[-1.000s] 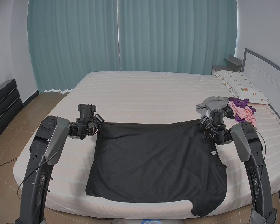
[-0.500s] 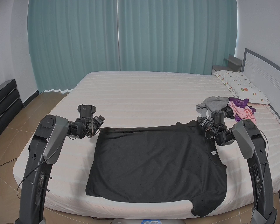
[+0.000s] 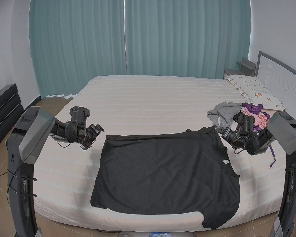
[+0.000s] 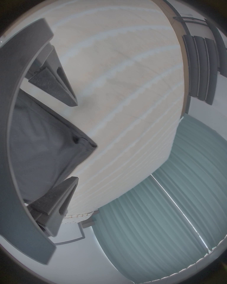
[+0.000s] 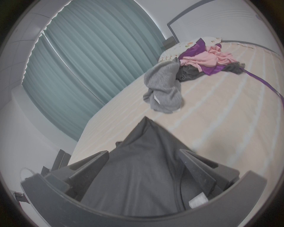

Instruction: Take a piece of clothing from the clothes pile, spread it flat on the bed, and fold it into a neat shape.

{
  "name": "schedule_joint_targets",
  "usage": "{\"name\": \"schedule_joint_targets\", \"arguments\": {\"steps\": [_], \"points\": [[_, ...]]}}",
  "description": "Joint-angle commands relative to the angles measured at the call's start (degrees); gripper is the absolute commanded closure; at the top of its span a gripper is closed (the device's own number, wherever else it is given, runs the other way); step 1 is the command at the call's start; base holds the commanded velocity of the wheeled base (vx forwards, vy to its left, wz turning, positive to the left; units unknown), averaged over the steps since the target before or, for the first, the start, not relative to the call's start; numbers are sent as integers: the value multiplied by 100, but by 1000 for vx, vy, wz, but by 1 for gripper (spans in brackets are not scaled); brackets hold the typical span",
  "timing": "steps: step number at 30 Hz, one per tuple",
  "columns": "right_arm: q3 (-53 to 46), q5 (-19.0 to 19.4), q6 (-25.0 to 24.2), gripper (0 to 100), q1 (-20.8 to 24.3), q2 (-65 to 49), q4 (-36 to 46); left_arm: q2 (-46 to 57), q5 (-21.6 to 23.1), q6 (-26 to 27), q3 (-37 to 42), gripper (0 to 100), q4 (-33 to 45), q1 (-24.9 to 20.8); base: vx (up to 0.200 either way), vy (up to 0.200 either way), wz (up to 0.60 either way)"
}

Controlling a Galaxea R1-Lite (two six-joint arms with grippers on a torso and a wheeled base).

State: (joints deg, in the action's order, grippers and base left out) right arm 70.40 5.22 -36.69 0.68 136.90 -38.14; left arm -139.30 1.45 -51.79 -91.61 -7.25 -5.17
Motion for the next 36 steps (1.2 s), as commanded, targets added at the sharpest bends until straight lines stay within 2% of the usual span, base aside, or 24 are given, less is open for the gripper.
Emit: {"name": "schedule_joint_targets", "arguments": {"steps": [1, 2, 3, 4, 5, 10, 13, 14, 15, 19, 22, 23, 25, 31, 36], "points": [[-2391, 480, -330, 0, 108, -2027, -44, 2056, 848, 2, 2367, 0, -101, 51, 0, 0, 0], [-2558, 489, -338, 0, 116, -2106, -44, 2126, 866, -7, 2517, 0, -136, 51, 0, 0, 0], [-2971, 533, -294, 0, 125, -2273, -53, 2302, 883, 11, 3009, 0, -224, 16, 0, 0, 0], [-3015, 533, -294, 0, 134, -2291, -53, 2302, 883, 11, 3009, 0, -224, 16, 0, 0, 0], [-3454, 577, -312, 0, 151, -2431, -158, 2443, 918, 11, 3527, 0, -417, -19, 0, 0, 0], [-4623, 744, -488, 0, 310, -2756, -712, 2847, 971, -69, 4942, 0, -1164, -371, 0, 0, 0], [-5159, 761, -576, 0, 380, -2809, -1055, 3093, 980, -104, 5584, 0, -1560, -582, 0, 0, 0], [-5159, 761, -576, 0, 380, -2809, -1055, 3093, 980, -104, 5584, 0, -1560, -582, 0, 0, 0], [-5502, 841, -628, 0, 345, -2774, -1397, 3155, 980, -218, 5892, 0, -1806, -670, 0, 0, 0], [-6021, 1148, -672, 0, 318, -2598, -2145, 3084, 1050, -323, 6331, 0, -2210, -696, -100, 0, 0], [-6434, 1210, -690, 0, 389, -2370, -2619, 3032, 1525, -323, 6718, 0, -2483, -652, -200, 0, 0], [-6434, 1210, -690, 0, 389, -2370, -2619, 3032, 1525, -323, 6718, 0, -2483, -652, -200, 0, 0], [-6732, 1218, -822, 0, 389, -2088, -3208, 3005, 1832, -323, 6902, 0, -2729, -634, -200, 200, 0], [-7005, 1218, -1121, 0, 398, -1508, -4342, 2953, 1885, -332, 6955, 0, -2808, -643, -33, 33, 0], [-7040, 1175, -1191, 0, 477, -1289, -4685, 2997, 1885, -455, 6955, 0, -2817, -661, 0, 0, 0]]}}
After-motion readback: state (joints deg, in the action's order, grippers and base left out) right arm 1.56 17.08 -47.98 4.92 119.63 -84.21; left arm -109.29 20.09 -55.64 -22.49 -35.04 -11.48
